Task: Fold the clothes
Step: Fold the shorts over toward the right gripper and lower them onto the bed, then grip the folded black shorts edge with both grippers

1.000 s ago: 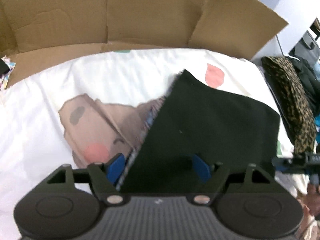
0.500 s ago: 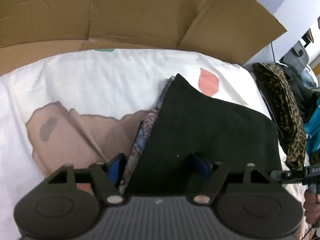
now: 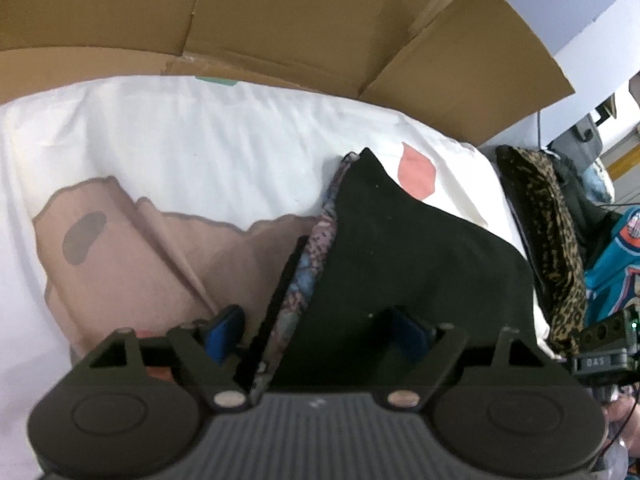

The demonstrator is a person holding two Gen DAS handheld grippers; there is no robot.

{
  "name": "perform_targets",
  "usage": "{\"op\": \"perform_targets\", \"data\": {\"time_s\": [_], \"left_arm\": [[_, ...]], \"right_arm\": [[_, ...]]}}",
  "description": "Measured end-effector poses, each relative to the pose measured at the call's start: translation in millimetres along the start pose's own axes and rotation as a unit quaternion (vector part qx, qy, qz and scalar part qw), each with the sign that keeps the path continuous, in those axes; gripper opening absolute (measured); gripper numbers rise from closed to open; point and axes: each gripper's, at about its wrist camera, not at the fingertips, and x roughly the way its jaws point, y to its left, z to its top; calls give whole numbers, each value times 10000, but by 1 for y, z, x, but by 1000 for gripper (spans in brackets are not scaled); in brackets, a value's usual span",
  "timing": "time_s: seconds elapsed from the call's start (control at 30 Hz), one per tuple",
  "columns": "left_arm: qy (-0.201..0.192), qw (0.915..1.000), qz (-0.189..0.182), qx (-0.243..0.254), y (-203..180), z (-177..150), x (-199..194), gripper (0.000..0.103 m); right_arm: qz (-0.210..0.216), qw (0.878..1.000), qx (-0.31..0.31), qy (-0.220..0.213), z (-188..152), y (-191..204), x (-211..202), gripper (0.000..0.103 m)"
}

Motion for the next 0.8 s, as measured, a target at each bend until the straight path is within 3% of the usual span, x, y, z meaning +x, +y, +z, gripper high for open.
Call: {"op": "perform_targets", "data": {"time_s": [0.07,0.37,0.6,0.7,0.8], "left_arm": [[55,9999,-92,11,0,0,0,68],[98,9991,-263,-308,-3,-8,-1,52],[145,9974,-412,-567,-11,-18,0,48],[199,9981,-408,-425,-19,-19,-1,48],[195,9987,-312,-364,-21,-17,-2,56]], "right_arm": [[17,10000,1,1,1,0,0,8],[35,9999,-68,-102,6,9,-14,7],[-91,9998,-167,-93,17,13,-25,6],[-142,9996,-205,-104,21,12,-33,6],[-159,9996,-234,-77,24,9,-36,6]]}}
